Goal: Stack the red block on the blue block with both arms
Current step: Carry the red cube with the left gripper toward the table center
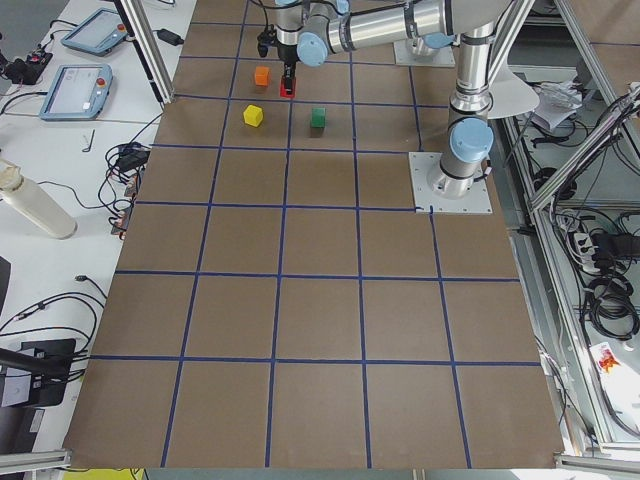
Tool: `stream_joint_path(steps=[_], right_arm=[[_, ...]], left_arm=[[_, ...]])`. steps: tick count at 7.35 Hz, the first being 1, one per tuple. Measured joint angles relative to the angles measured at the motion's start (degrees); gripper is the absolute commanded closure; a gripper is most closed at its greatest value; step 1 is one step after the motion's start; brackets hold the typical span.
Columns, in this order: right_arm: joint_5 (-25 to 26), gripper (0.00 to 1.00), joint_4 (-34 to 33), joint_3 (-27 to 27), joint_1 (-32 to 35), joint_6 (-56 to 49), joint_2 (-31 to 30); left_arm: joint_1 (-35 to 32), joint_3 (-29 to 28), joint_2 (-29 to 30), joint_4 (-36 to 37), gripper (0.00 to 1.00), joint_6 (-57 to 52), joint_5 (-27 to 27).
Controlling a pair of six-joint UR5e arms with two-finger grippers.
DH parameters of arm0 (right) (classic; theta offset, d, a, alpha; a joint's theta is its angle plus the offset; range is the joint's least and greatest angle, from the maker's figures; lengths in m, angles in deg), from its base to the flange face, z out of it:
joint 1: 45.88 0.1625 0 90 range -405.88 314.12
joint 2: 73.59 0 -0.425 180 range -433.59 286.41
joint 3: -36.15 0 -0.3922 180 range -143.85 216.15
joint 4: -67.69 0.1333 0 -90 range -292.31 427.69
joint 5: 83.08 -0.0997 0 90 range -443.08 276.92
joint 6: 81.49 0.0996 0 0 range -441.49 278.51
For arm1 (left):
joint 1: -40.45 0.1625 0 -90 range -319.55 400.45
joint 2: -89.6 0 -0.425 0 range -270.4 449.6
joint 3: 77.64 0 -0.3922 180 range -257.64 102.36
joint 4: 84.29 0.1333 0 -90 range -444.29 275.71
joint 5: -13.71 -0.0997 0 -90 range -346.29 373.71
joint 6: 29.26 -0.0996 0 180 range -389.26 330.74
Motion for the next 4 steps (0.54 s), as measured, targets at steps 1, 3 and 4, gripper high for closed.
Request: stream_joint_path(steps=[1,3,4], right_arm=[[0.0,0.0,0.0,0.02,0.0,-0.02,-0.02],[0.0,0.0,0.0,0.03,-0.01,0.01,-0.04],[0.0,0.0,0.0,0.04,-0.01,0.02,-0.04]], left_arm=[[-2.65,-0.02,0.92,0.24,0.88,3.48,1.62],[-6.03,0.05,3.27,1.31,0.83,7.19,2.66],[-7.05,0.09,4.65,2.5,0.82,8.55,2.8]])
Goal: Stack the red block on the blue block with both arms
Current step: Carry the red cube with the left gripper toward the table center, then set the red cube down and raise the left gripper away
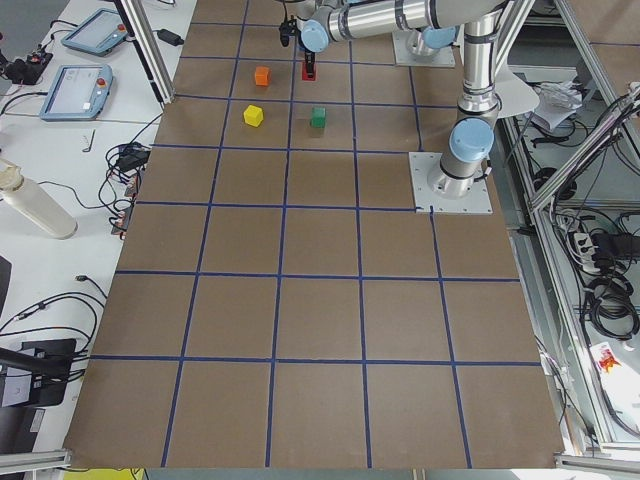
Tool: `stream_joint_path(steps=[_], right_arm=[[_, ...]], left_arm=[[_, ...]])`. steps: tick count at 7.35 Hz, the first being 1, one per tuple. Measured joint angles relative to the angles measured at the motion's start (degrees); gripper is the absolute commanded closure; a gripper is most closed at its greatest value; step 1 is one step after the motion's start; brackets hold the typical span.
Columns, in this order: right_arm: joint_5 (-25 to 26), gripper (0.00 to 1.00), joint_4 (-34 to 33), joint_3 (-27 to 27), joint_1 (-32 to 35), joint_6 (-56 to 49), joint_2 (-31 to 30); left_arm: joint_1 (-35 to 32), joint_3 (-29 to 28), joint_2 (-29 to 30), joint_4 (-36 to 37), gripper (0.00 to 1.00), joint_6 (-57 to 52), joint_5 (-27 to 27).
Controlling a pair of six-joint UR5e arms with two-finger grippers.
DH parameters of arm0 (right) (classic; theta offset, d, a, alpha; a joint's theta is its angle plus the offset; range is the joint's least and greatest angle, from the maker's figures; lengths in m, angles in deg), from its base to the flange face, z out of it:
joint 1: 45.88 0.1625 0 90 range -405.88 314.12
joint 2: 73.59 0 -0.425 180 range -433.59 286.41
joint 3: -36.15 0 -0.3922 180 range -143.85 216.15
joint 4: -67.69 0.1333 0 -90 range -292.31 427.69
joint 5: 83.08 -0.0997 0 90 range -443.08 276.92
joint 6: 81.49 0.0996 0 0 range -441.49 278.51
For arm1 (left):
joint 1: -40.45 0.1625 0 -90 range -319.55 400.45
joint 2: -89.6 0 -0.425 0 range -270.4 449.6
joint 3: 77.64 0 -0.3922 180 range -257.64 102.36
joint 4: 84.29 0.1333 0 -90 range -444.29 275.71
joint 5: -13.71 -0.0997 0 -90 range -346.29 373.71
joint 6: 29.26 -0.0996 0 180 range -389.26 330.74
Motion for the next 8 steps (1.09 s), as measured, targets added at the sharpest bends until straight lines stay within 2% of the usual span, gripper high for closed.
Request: stream_joint_path(steps=[2,6,8], right_arm=[[0.0,0.0,0.02,0.0,0.0,-0.07,0.0],[0.0,0.0,0.01,0.0,0.0,-0.02,0.0],[0.0,0.0,0.0,0.0,0.0,0.02,0.0]], left_arm=[[-1.62,0.0,3.01,3.39,0.82,1.3,0.0],[-3.5,-0.2,9.05,7.89,0.7,1.36,-0.68],[-3.91,-0.3,10.38,8.22,0.15,1.25,-1.62]])
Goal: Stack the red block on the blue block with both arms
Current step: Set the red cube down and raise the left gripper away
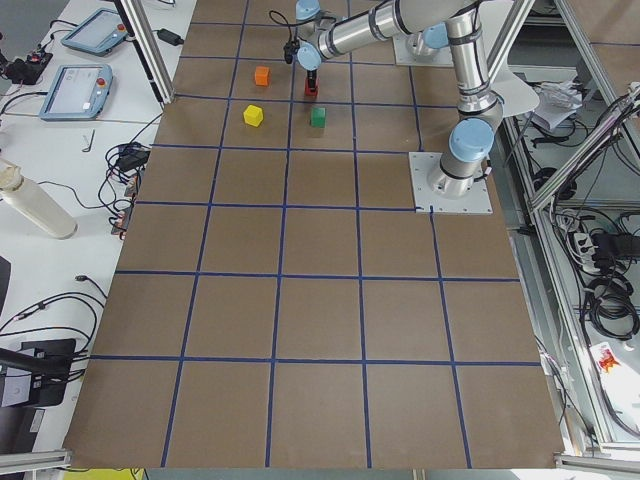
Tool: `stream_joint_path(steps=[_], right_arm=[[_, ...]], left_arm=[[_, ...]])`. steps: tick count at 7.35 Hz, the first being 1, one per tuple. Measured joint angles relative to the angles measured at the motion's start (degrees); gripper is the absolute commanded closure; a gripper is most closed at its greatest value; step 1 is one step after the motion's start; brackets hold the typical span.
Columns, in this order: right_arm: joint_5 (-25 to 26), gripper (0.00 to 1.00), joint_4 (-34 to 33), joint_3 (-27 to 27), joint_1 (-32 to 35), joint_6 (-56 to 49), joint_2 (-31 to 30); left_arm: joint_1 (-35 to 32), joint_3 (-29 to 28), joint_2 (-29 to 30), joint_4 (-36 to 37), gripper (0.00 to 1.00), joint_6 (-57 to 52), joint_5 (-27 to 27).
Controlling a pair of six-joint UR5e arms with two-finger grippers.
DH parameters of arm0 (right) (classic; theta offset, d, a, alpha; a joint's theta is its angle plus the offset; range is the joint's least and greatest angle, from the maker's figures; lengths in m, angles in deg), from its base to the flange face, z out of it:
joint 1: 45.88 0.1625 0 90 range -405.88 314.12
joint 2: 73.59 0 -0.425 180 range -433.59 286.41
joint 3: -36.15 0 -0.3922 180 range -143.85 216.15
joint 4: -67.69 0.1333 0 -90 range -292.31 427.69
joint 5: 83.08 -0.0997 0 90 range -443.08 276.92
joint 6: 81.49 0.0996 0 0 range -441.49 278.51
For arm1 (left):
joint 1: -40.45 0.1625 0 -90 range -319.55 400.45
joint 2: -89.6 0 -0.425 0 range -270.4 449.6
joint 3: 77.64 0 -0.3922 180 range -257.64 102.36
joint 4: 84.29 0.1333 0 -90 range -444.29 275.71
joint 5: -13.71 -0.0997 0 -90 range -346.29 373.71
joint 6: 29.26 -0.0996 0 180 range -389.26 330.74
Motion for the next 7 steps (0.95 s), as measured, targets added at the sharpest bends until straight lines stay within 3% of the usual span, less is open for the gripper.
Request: stream_joint_path(steps=[1,5,7], right_arm=[[0.0,0.0,0.0,0.0,0.0,0.04,0.0],[-0.02,0.0,0.0,-0.01,0.01,0.22,-0.06],[-0.43,0.0,0.04,-0.57,0.13,0.68,-0.14]], left_arm=[[-0.11,-0.07,0.26,0.07,0.0,-0.03,-0.38],[0.54,-0.48,-4.3,-2.18,0.0,-0.3,-0.76],[4.79,-1.82,-9.87,-8.54,0.0,-2.01,-0.78]])
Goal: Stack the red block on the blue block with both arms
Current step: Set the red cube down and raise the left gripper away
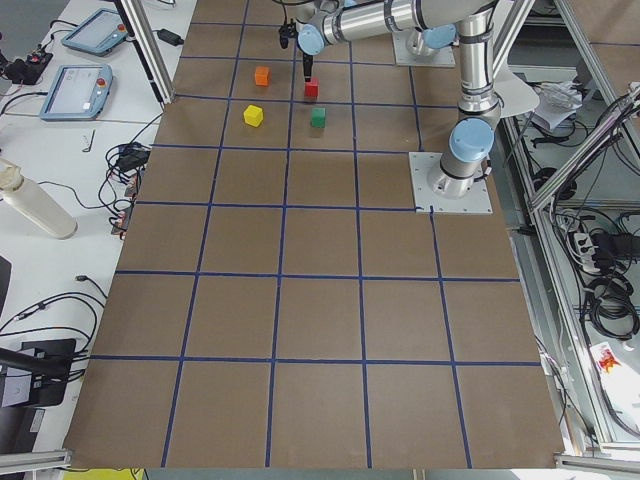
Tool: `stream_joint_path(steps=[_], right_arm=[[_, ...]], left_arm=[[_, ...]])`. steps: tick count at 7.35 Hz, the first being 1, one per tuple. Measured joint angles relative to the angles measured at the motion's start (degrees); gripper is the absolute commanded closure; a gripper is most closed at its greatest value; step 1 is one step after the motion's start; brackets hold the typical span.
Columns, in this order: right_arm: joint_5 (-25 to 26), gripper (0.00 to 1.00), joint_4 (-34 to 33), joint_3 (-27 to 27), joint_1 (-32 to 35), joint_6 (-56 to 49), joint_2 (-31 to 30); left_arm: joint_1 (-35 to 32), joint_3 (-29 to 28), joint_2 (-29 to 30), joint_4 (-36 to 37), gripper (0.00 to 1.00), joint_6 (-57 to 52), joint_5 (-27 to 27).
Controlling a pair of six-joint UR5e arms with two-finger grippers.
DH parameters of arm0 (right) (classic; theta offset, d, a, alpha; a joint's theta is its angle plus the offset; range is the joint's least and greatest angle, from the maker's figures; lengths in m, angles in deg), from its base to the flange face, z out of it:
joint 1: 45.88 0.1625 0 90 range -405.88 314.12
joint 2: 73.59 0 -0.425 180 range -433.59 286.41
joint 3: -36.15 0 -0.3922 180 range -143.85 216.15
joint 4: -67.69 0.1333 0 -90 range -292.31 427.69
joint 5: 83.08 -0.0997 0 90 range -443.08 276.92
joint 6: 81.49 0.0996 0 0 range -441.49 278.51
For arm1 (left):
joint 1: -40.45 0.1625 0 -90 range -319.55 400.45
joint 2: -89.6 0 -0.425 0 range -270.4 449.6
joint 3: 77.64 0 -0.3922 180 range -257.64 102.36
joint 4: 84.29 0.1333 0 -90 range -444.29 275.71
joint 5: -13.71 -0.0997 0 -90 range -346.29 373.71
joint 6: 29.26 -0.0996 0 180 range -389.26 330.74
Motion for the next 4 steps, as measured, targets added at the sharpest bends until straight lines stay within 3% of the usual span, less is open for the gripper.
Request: stream_joint_path(steps=[4], right_arm=[[-0.58,0.0,-0.31,-2.44,1.94,0.9,0.53]], left_arm=[[13.9,-2.04,-11.51,-14.37,0.0,-15.36,-2.0]])
